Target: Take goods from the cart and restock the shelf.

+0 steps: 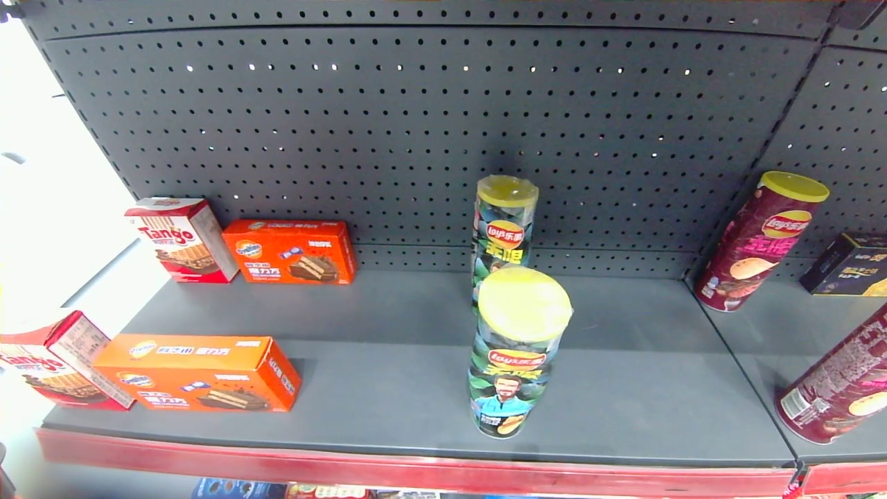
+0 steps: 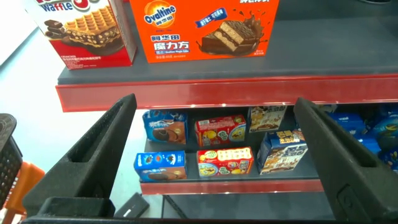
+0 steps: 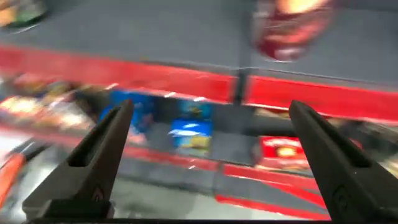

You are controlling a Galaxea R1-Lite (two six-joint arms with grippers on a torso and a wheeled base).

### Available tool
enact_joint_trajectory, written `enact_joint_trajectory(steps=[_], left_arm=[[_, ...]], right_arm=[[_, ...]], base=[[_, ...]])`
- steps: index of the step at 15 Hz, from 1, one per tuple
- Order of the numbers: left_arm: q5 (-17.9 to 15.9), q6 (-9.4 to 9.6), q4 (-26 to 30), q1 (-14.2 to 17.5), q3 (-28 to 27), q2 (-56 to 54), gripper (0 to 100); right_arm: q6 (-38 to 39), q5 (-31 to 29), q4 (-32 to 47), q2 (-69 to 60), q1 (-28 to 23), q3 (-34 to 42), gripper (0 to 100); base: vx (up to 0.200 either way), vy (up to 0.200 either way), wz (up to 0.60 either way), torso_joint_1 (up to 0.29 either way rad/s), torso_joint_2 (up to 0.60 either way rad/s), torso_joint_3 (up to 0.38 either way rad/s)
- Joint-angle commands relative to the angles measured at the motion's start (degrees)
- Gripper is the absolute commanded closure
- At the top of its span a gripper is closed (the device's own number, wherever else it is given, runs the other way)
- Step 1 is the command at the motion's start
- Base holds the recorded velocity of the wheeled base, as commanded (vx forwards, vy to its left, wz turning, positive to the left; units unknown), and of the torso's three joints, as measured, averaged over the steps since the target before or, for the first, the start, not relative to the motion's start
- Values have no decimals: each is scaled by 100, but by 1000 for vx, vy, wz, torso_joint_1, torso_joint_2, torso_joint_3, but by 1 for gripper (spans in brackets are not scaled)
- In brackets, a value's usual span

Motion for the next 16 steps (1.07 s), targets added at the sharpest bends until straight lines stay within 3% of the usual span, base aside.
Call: enact_joint_trajectory(steps=[1,4,5,6,7,9,13,14,15,16], left_arm=[[1,0,-2,1,0,7,0],[1,9,-2,1,0,7,0],[1,0,-2,1,0,7,0],[1,9,-2,1,0,7,0],[1,0,-2,1,0,7,0],[1,9,-2,1,0,7,0],[-8,26,-2,1,0,7,0],[-35,70,6,1,0,7,0],[-35,88,6,1,0,7,0],[-26,79,6,1,0,7,0]], right_arm=[[7,-196,-117,-536,-239,51,0],[191,59,-187,-606,-230,94,0],[288,-205,-565,-606,-239,253,0],[279,-1146,-1005,-606,-239,420,0],[270,-1269,-1014,-624,-230,437,0],[200,-750,-1093,-624,-230,472,0],[736,-1321,-1145,-624,-239,516,0],[95,-372,-961,-624,-221,534,0],[-266,120,-759,-615,-221,508,0],[7,-82,-785,-615,-230,508,0]], base=[[0,0,0,0,0,0],[0,0,0,0,0,0],[0,0,0,0,0,0],[0,0,0,0,0,0],[0,0,0,0,0,0],[0,0,0,0,0,0],[0,0,0,0,0,0],[0,0,0,0,0,0],[0,0,0,0,0,0],[0,0,0,0,0,0]])
